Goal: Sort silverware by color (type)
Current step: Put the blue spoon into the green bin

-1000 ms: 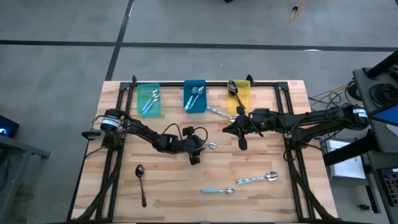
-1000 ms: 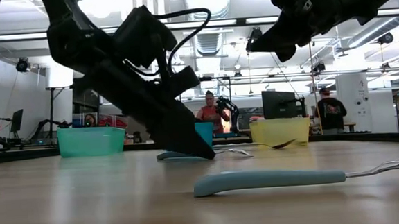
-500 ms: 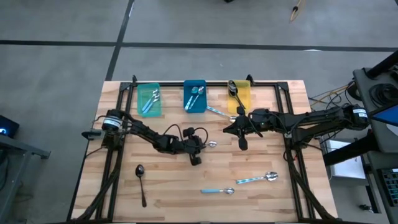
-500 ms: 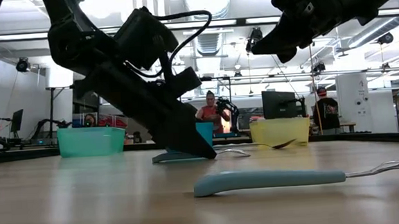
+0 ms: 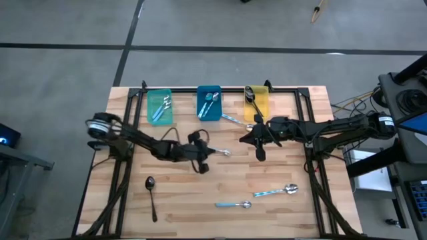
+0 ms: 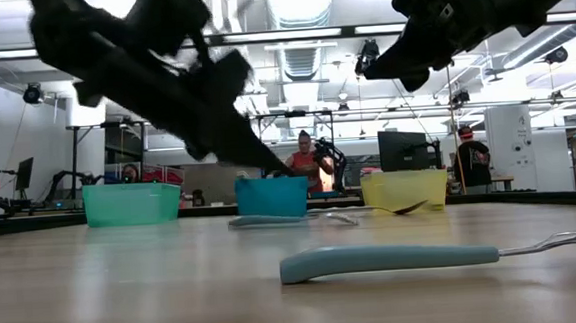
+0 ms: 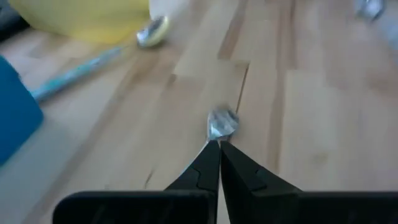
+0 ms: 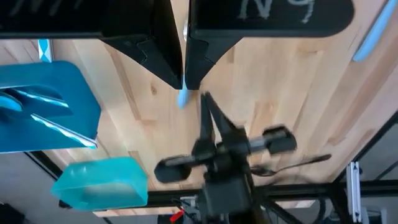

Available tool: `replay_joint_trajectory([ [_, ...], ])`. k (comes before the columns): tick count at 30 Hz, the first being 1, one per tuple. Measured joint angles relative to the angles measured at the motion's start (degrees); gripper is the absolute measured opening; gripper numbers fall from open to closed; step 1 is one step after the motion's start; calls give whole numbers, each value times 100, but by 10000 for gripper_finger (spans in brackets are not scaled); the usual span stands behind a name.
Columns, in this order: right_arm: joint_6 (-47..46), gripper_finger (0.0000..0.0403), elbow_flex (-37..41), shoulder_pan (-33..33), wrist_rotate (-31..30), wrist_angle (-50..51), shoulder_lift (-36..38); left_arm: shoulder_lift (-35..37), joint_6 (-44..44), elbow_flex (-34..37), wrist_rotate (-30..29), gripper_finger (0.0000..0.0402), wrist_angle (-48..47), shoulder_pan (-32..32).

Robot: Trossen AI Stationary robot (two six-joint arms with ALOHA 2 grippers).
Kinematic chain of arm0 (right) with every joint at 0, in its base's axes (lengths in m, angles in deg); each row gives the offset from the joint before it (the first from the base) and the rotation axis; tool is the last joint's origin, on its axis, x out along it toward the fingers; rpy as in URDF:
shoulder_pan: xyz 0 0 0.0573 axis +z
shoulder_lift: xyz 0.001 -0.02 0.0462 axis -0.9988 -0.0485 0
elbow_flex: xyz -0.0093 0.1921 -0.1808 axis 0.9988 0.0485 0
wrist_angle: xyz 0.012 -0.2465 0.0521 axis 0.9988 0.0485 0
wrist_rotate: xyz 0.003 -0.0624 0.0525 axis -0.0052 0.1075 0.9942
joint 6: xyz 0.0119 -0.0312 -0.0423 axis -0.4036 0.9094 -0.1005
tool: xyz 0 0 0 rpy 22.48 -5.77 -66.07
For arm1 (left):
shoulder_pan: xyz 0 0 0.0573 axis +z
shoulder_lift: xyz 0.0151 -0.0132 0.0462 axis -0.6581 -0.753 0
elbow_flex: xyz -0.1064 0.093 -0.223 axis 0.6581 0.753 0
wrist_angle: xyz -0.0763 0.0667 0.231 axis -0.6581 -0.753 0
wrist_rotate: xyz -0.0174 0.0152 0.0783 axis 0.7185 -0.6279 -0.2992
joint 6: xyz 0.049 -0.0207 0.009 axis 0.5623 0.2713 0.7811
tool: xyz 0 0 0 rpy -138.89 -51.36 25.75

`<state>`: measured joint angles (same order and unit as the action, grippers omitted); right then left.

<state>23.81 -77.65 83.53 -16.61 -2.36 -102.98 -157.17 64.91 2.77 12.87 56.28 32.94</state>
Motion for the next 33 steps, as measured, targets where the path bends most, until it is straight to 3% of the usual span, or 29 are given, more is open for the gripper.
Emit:
replay_joint_trajectory([
  [6, -274, 9, 0, 2, 0, -276, 0, 1137, -31, 742, 63, 2, 321, -81],
  [10, -682, 9, 0, 3, -112, -314, -53, 1746, 10, 1151, 422, 1, 386, -121],
  [14, -1186, 9, 0, 2, -633, -503, -405, 2167, 87, 1446, 470, 1, 352, -135],
  [20, -1758, 9, -423, -122, -642, -441, -1189, 2567, 665, 1596, 366, 0, 353, -128],
  [26, -1760, 9, -1459, -171, -570, 1108, -1952, 2659, 1214, 1594, 320, 0, 357, -128],
  [33, -2018, 9, -2890, -173, -549, 3497, -2735, 2659, 1198, 1600, 317, 0, 314, -128],
])
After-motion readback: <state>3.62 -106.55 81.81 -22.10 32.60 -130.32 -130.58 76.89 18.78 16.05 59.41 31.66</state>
